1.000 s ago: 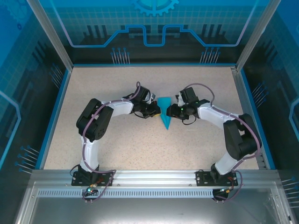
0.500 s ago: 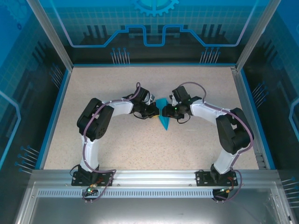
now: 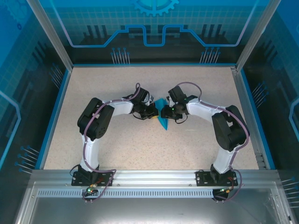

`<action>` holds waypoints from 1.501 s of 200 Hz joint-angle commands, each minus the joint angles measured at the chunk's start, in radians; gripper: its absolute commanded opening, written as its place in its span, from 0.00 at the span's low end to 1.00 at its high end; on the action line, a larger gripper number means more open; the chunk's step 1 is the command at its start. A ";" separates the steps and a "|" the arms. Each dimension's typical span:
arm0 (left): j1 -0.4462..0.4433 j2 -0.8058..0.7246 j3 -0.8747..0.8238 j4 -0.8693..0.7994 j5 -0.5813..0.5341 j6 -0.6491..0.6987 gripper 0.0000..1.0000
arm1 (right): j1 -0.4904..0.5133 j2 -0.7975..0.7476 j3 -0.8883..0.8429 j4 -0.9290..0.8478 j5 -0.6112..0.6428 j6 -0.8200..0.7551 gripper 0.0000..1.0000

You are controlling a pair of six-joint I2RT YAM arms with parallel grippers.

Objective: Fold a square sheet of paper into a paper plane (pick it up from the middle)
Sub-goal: Move a paper plane to the center of the table.

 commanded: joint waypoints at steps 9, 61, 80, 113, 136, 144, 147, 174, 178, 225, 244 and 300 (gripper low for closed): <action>0.010 0.020 -0.007 -0.020 -0.003 0.022 0.00 | 0.015 0.030 0.029 -0.028 -0.013 -0.017 0.39; 0.010 0.018 -0.002 -0.022 0.001 0.017 0.00 | 0.036 0.061 0.055 -0.046 -0.019 -0.044 0.42; 0.010 0.018 0.000 -0.023 0.001 0.017 0.00 | 0.045 0.066 0.061 -0.053 -0.009 -0.051 0.43; 0.011 0.017 0.008 -0.026 0.002 0.014 0.00 | 0.060 0.086 0.081 -0.078 0.029 -0.067 0.43; 0.010 0.015 0.011 -0.028 0.004 0.014 0.01 | 0.072 0.100 0.098 -0.095 0.060 -0.073 0.44; 0.010 0.014 0.012 -0.030 0.004 0.013 0.02 | 0.073 0.103 0.101 -0.098 0.071 -0.072 0.43; 0.011 0.014 0.012 -0.031 0.004 0.013 0.02 | 0.075 0.104 0.101 -0.099 0.074 -0.072 0.43; 0.011 0.012 0.015 -0.034 0.008 0.011 0.04 | 0.081 0.115 0.112 -0.108 0.088 -0.077 0.43; 0.010 0.012 0.017 -0.034 0.009 0.011 0.04 | 0.082 0.116 0.113 -0.108 0.089 -0.078 0.43; 0.031 -0.028 0.006 -0.041 0.006 0.005 0.12 | 0.084 0.122 0.106 -0.120 0.134 -0.063 0.31; 0.046 -0.058 -0.006 -0.044 0.005 0.005 0.17 | 0.084 0.123 0.109 -0.123 0.139 -0.059 0.26; 0.066 -0.058 -0.014 -0.069 -0.023 0.013 0.21 | 0.092 0.129 0.125 -0.115 0.123 -0.057 0.30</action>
